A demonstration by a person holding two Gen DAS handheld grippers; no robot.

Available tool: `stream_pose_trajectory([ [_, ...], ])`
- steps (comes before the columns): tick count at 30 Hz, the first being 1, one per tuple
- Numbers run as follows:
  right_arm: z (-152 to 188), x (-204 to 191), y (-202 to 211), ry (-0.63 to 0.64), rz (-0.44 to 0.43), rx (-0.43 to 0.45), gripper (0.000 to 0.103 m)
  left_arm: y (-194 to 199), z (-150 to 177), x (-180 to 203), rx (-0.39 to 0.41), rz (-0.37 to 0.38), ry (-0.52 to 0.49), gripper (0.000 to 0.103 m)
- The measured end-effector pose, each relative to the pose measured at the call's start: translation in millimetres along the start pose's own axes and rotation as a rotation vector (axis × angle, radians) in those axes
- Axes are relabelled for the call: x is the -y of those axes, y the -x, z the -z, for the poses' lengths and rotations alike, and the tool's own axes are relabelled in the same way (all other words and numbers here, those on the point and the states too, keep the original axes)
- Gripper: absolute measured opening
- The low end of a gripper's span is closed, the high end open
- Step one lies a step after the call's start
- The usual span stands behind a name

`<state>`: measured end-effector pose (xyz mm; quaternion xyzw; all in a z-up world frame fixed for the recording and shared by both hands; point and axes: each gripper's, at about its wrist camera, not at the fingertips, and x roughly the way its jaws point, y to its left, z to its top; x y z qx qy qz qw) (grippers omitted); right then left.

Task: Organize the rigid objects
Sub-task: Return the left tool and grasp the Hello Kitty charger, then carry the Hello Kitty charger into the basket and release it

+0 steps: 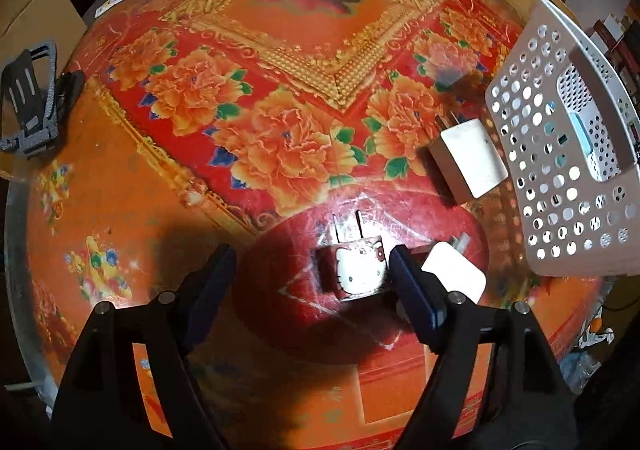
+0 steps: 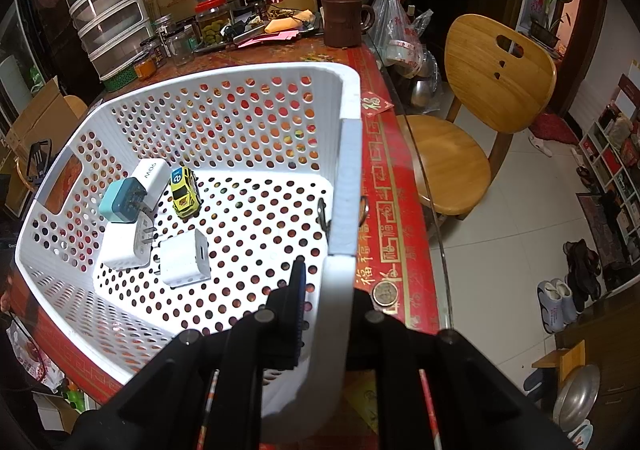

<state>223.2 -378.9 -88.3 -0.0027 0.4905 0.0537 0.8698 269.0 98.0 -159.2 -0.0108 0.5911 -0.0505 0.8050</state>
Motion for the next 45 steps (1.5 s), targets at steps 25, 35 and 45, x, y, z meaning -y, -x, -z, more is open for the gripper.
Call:
stream_pose_trajectory([
  [25, -0.8, -1.5, -0.3, 0.001, -0.003, 0.000, 0.012, 117.4, -34.1, 92.8, 0.209, 0.062, -0.181, 0.026],
  [35, -0.6, -1.2, -2.1, -0.001, -0.008, 0.000, 0.012, 92.6, -59.6, 241.0, 0.050, 0.132, -0.437, 0.026],
  [45, -0.1, -0.9, -2.8, -0.001, -0.009, 0.000, 0.012, 26.5, -51.9, 274.2, -0.103, 0.118, -0.501, 0.026],
])
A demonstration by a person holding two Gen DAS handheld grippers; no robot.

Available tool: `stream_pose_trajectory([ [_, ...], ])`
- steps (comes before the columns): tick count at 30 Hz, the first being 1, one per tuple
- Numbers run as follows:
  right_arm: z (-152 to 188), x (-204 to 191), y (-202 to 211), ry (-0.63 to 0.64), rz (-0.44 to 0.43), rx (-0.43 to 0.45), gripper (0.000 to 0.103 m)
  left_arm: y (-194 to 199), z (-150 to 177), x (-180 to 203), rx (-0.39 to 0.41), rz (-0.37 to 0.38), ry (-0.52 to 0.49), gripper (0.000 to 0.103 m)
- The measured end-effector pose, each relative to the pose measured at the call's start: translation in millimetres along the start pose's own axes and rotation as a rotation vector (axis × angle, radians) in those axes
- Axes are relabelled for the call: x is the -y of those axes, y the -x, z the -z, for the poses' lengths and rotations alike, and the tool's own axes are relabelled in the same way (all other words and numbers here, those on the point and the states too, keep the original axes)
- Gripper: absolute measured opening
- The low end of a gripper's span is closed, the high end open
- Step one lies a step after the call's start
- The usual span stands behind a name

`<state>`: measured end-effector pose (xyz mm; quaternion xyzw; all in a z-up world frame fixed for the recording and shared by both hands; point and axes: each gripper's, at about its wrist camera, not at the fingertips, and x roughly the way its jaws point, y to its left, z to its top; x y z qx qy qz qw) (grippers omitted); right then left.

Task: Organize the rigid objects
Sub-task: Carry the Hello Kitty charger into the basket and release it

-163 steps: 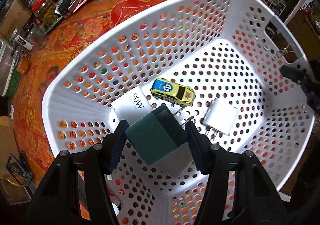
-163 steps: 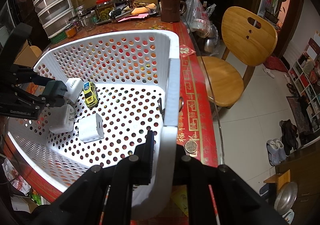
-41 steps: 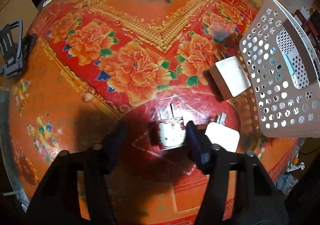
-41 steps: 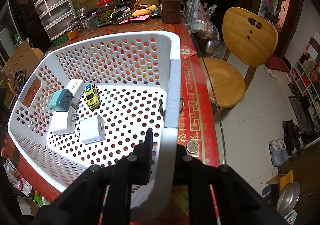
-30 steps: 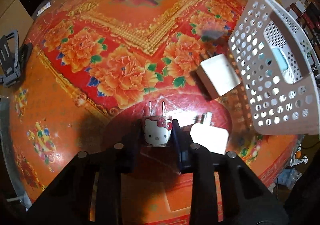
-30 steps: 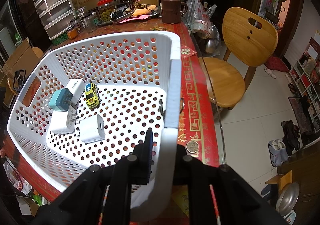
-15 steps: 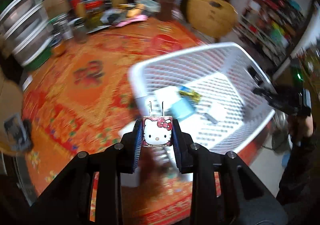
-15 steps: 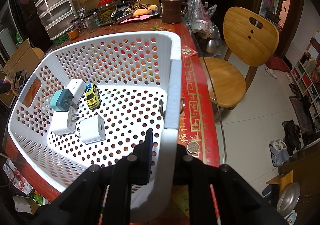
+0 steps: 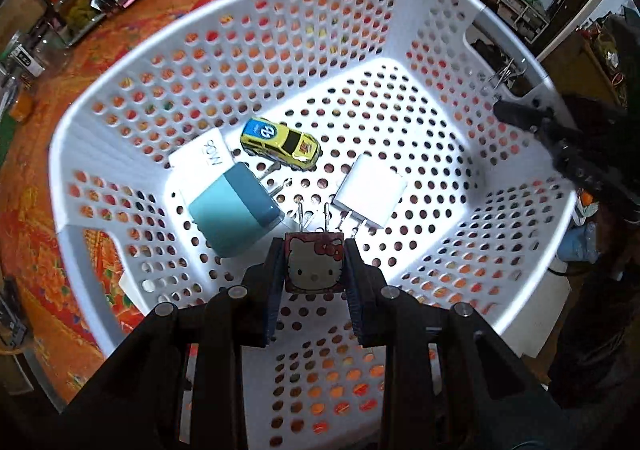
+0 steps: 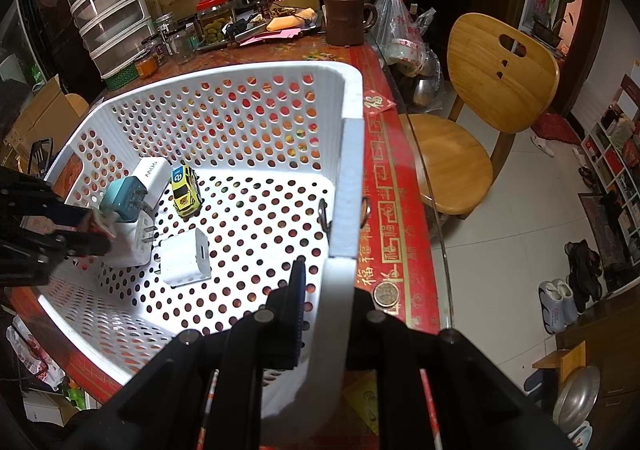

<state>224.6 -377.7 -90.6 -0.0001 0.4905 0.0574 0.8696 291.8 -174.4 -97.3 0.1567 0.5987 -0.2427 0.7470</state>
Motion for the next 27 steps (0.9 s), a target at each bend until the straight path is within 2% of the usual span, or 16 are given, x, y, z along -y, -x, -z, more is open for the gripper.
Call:
stream_pose_trajectory([
  [8, 0.7, -0.9, -1.7, 0.001, -0.001, 0.000, 0.012, -10.4, 3.7, -10.5, -0.015, 0.002, 0.026, 0.026],
  [15, 0.7, -0.7, -1.7, 0.002, 0.001, -0.001, 0.012, -10.6, 3.7, -9.7, -0.007, -0.024, 0.013, 0.026],
  [17, 0.8, -1.1, -2.5, 0.002, 0.001, -0.002, 0.012, -8.3, 4.1, -8.6, 0.005, -0.028, 0.009, 0.034],
  [18, 0.8, -1.2, -2.9, 0.002, 0.001, -0.002, 0.012, -5.6, 5.2, -8.9, 0.016, -0.028, 0.006, 0.050],
  [19, 0.8, -1.1, -2.5, 0.002, 0.001, -0.002, 0.012, -1.0, 7.1, -9.6, 0.035, -0.027, 0.004, 0.057],
  [21, 0.9, -1.3, -2.8, 0.003, 0.000, -0.003, 0.013, 14.3, 13.2, -12.0, 0.072, 0.005, -0.003, 0.057],
  [23, 1.8, -1.7, -4.0, 0.003, -0.001, -0.002, 0.013, 45.1, 25.2, -19.6, 0.147, 0.007, 0.000, 0.063],
  [25, 2.4, -1.7, -4.7, 0.005, 0.000, -0.002, 0.013, 75.4, 38.7, -33.6, 0.229, -0.024, 0.009, 0.088],
  [27, 2.3, -1.5, -4.4, 0.003, -0.002, 0.000, 0.013, 102.6, 55.5, -60.3, 0.307, -0.091, 0.068, 0.100],
])
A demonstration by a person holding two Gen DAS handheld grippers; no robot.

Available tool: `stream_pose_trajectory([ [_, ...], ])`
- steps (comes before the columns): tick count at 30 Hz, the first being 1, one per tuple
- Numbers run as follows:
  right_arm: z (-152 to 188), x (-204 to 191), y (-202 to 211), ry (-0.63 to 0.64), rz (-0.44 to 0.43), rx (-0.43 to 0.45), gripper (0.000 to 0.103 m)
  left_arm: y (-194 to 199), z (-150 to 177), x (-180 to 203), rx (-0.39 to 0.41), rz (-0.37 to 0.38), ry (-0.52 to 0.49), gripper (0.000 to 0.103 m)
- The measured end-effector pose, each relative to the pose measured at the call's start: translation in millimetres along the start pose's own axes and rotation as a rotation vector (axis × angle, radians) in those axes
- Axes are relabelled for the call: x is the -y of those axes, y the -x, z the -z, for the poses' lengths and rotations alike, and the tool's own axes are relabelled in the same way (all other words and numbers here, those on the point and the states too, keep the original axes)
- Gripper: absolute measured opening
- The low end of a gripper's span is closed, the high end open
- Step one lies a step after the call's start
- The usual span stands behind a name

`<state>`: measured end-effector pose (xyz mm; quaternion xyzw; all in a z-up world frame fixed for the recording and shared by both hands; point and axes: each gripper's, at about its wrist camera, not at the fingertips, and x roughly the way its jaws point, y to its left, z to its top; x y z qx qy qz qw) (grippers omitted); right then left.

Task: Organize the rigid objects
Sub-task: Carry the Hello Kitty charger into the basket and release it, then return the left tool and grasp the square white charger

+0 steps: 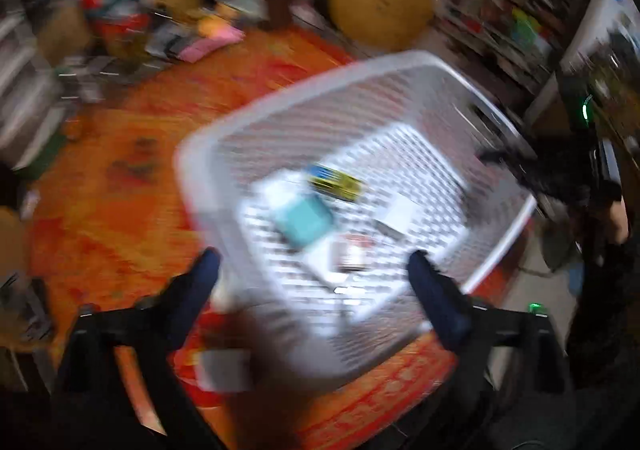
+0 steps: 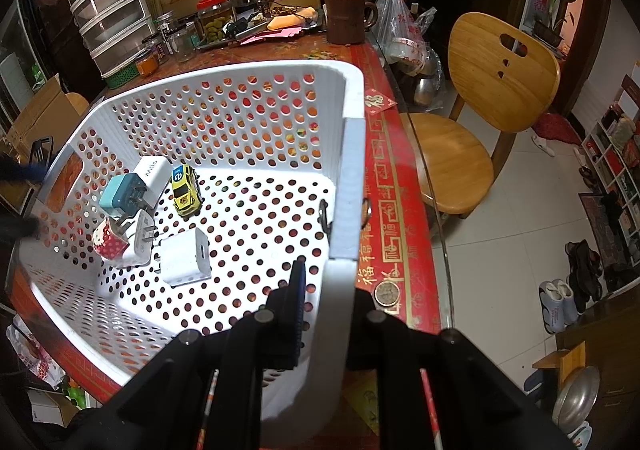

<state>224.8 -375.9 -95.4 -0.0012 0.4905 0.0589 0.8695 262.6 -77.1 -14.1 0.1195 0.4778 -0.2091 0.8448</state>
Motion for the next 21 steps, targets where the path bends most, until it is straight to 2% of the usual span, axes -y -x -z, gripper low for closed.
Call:
stream_pose_trajectory([
  [3, -0.3, -0.8, 0.2, -0.001, -0.002, 0.000, 0.013, 18.6, 19.9, -58.3, 0.035, -0.098, 0.119, 0.101],
  [6, -0.5, -1.1, 0.2, -0.003, -0.003, 0.001, 0.013, 6.5, 39.9, -97.9, 0.002, -0.127, 0.190, 0.101],
  [8, -0.3, -1.3, 0.2, -0.006, -0.006, 0.003, 0.013, -17.8, 52.9, -115.1, -0.058, -0.124, 0.211, 0.101],
  [14, -1.4, -0.6, 0.8, -0.006, 0.000, -0.001, 0.013, -95.6, 69.3, -125.3, -0.174, -0.017, 0.208, 0.101],
  [21, -1.6, -0.5, 1.2, -0.006, 0.000, -0.003, 0.013, -127.8, 63.4, -113.3, -0.186, 0.055, 0.156, 0.098],
])
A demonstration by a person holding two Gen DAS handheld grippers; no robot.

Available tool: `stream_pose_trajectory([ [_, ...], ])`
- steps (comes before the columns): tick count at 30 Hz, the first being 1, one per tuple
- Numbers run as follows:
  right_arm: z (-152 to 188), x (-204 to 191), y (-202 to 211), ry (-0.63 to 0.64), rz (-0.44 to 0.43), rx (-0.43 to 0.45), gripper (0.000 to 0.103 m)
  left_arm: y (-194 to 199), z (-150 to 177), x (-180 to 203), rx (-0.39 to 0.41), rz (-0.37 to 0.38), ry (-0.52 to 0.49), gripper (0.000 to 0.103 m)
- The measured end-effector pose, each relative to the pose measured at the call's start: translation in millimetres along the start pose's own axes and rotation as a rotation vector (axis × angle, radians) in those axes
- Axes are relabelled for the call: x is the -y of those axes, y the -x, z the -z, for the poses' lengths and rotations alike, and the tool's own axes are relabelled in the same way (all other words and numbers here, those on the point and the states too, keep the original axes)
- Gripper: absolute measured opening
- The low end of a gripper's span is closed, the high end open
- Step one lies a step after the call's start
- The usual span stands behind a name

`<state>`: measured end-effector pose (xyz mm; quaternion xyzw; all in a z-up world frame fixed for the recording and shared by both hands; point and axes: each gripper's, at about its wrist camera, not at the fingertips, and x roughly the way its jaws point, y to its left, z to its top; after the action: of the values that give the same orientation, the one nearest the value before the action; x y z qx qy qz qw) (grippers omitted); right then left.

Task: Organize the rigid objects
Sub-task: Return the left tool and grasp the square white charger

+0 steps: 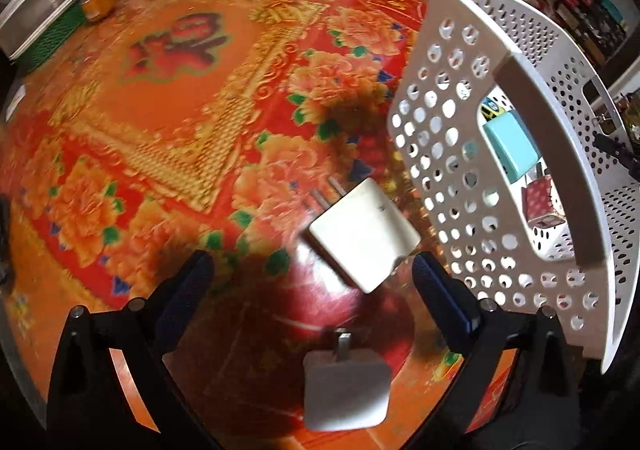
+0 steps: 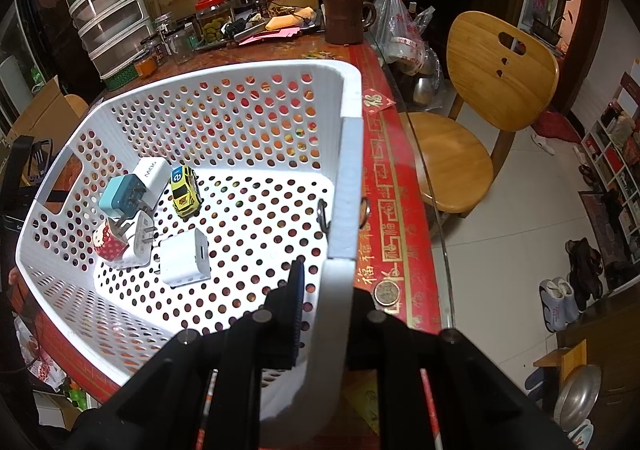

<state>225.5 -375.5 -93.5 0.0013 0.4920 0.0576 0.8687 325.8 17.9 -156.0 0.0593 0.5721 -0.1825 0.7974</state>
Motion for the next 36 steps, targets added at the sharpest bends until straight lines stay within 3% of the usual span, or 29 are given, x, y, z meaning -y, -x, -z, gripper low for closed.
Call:
stream_pose_trajectory([
  [5, 0.1, 0.2, 0.2, 0.002, 0.000, 0.000, 0.013, -12.9, -8.2, 6.6, -0.001, 0.017, -0.039, 0.096],
  [9, 0.4, 0.4, 0.3, 0.001, -0.001, 0.000, 0.013, -17.5, -14.7, 4.7, 0.003, 0.078, -0.031, 0.080],
  [13, 0.5, 0.1, 0.5, 0.003, 0.000, 0.000, 0.013, -13.9, -16.5, 4.6, 0.010, 0.096, -0.045, 0.073],
  [21, 0.4, 0.7, 0.4, 0.003, -0.001, -0.001, 0.013, -22.5, -20.9, 5.9, -0.008, 0.143, -0.031, 0.073],
  [24, 0.6, 0.7, 0.5, 0.004, -0.001, -0.001, 0.013, -21.4, -21.8, 3.2, 0.014, 0.135, -0.008, 0.066],
  [27, 0.6, 0.7, 0.4, 0.003, 0.001, -0.001, 0.013, -22.1, -21.1, -3.3, -0.001, 0.149, 0.034, 0.067],
  [30, 0.4, 0.8, 0.5, 0.004, 0.001, -0.001, 0.013, -16.0, -21.6, -14.7, 0.017, 0.066, 0.056, 0.067],
  [36, 1.2, 2.0, -0.3, 0.004, -0.001, -0.001, 0.013, -12.9, -18.3, -24.5, 0.016, 0.050, 0.072, 0.067],
])
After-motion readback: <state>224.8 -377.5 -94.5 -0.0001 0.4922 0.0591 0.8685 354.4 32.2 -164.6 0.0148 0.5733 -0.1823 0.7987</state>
